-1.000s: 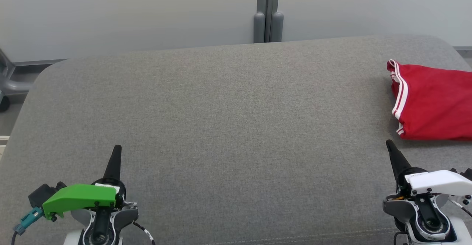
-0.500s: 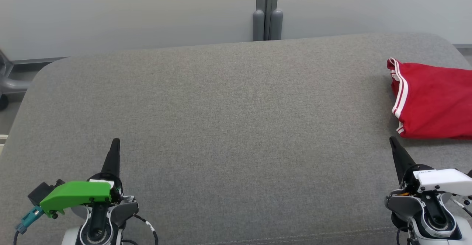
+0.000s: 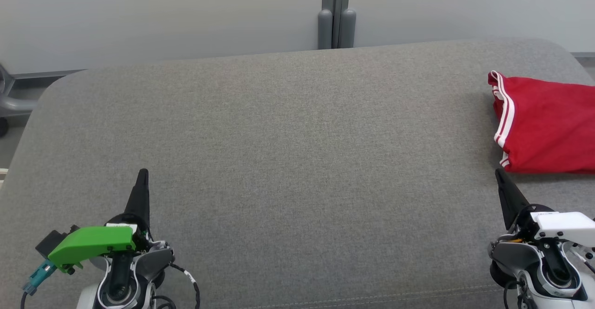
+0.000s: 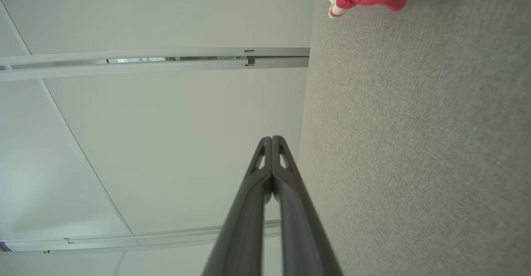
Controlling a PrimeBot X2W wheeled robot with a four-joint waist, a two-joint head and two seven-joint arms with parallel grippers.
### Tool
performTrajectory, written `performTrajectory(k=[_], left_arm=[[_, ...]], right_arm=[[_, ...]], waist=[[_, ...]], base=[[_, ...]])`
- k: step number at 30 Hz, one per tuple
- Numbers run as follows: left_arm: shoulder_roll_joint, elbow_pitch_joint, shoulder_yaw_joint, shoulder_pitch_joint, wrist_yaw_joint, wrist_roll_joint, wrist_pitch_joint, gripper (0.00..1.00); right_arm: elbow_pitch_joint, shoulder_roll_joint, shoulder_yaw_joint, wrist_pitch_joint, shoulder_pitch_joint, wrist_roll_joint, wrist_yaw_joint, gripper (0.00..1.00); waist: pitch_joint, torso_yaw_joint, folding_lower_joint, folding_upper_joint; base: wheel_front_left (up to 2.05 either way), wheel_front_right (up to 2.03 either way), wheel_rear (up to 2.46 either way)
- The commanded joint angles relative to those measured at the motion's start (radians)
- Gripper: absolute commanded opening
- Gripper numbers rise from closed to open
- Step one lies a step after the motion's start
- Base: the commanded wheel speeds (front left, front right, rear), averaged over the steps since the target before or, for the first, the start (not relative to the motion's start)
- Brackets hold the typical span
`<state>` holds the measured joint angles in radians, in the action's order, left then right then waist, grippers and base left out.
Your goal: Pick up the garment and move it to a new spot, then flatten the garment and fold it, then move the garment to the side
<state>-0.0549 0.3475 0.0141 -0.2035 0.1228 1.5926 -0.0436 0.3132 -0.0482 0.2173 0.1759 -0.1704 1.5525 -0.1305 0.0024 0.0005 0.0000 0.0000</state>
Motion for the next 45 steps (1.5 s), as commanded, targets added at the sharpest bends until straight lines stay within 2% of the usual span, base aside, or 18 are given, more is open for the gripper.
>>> performTrajectory(k=[1, 45], left_arm=[[0.005, 0.003, 0.01, -0.021, 0.01, 0.024, -0.009, 0.0], [0.007, 0.004, 0.013, -0.02, 0.013, 0.029, -0.009, 0.0]], right_arm=[[0.004, -0.005, 0.007, 0.008, -0.014, 0.026, 0.0, 0.0], [0.005, -0.005, 0.01, 0.009, -0.015, 0.035, 0.0, 0.0]], waist=[[0.001, 0.0, 0.0, 0.0], [0.002, -0.001, 0.0, 0.0]], base=[[0.0, 0.0, 0.0], [0.0, 0.0, 0.0]])
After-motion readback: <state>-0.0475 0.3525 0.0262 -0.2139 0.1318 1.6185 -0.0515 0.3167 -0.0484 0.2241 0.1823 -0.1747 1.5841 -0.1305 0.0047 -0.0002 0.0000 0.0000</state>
